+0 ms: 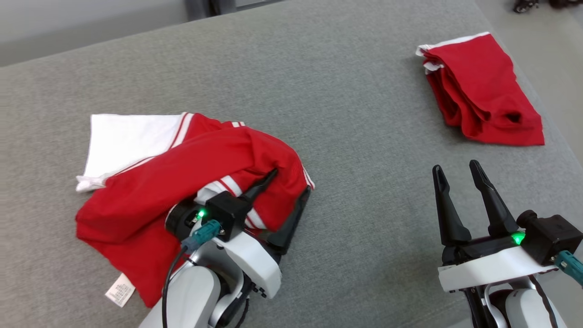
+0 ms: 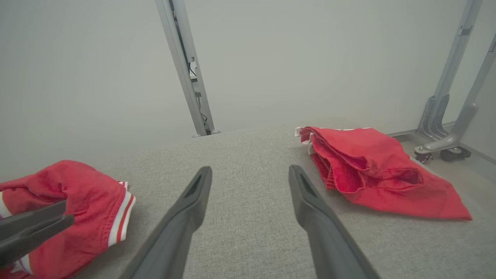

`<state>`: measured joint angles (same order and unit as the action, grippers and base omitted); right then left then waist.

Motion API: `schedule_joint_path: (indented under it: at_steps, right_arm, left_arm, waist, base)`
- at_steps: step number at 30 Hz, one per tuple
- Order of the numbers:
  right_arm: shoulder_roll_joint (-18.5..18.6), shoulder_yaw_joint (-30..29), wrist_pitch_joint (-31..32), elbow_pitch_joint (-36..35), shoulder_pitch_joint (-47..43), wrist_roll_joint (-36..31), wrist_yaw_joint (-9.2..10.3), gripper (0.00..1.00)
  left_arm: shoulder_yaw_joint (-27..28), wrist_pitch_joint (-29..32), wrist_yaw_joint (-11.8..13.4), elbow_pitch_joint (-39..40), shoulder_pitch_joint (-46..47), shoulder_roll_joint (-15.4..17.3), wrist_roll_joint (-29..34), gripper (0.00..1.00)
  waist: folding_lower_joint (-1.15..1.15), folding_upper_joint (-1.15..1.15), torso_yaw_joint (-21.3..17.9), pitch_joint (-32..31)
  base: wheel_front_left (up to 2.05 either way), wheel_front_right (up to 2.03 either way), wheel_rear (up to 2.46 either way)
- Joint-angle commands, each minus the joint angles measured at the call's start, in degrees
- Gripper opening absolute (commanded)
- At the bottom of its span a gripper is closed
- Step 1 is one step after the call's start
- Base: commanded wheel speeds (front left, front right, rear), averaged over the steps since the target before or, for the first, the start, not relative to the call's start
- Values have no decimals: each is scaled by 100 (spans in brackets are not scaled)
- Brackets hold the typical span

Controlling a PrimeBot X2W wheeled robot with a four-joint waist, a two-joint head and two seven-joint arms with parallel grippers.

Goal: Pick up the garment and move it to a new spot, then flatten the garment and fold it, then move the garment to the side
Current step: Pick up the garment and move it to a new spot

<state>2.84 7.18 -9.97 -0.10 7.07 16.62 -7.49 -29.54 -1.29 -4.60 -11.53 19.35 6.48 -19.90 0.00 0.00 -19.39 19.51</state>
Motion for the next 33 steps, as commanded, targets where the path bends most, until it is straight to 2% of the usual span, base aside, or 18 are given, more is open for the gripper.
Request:
schedule_joint_path:
  at_steps: [1,6,9,14,22,29,33]
  right_arm:
    - [20,-29,-16,21,58,-59,-1,100]
    - [20,-70,54,26,26,-130,-1,100]
    - [21,-130,120,-11,-12,-202,-1,100]
    - [22,-237,242,-114,-89,-338,-1,100]
    - [21,-289,426,-236,-244,-544,-1,100]
    - [22,-353,559,-305,-403,-658,-1,100]
    - [23,-348,640,-336,-464,-759,-1,100]
  left_arm:
    - [-87,-54,-74,151,11,21,-42,100]
    - [-179,-99,-126,523,-202,50,-199,100]
    - [-97,-155,-61,860,-341,107,-289,100]
    - [411,-371,334,1343,-605,321,-347,100]
    - [1433,-794,873,1416,-934,760,-530,100]
    - [2087,-1053,1084,1381,-1343,1172,-609,100]
    - [2194,-1120,1172,1462,-1612,1262,-551,100]
  waist:
    - [0,0,167,-132]
    - [0,0,448,-348]
    - [0,0,684,-507]
    - [0,0,1114,-742]
    - [0,0,1530,-1044]
    - [0,0,1764,-1263]
    - [0,0,1814,-1345]
  base:
    - [0,0,0]
    - [0,0,0]
    - [0,0,0]
    - [0,0,0]
    - [0,0,0]
    - [0,0,0]
    - [0,0,0]
